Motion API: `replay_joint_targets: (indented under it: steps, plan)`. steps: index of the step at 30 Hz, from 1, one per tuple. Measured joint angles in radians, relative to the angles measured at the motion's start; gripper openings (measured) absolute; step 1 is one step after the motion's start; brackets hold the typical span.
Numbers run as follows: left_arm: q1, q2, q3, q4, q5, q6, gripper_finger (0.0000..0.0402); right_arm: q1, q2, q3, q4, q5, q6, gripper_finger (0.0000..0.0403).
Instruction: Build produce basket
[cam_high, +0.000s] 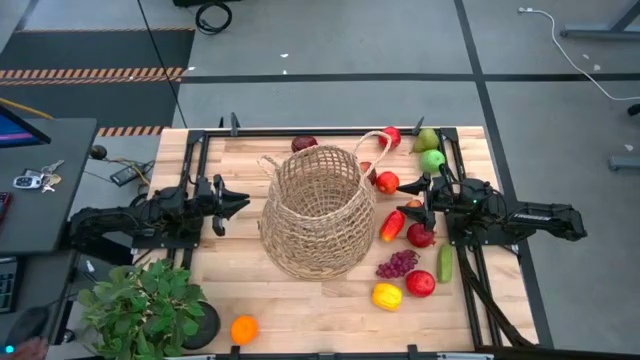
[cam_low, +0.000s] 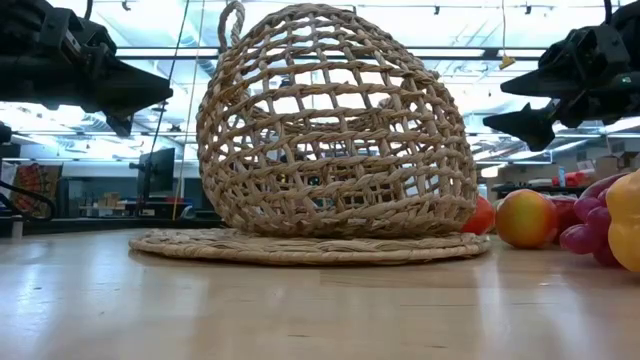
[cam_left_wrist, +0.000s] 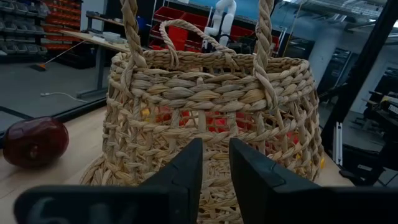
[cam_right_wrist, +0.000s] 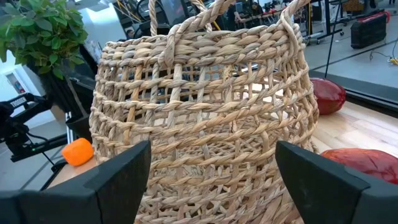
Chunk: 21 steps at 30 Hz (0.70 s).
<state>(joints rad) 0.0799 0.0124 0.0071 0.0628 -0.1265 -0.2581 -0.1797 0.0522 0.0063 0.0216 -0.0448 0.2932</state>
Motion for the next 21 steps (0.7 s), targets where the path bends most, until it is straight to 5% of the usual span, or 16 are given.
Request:
replay_joint_targets:
  steps: [21]
  plan:
    - [0.000, 0.000, 0.000, 0.000, 0.000, 0.000, 0.0086, 0.000, 0.000, 0.000, 0.000, 0.000, 0.000, 0.0348]
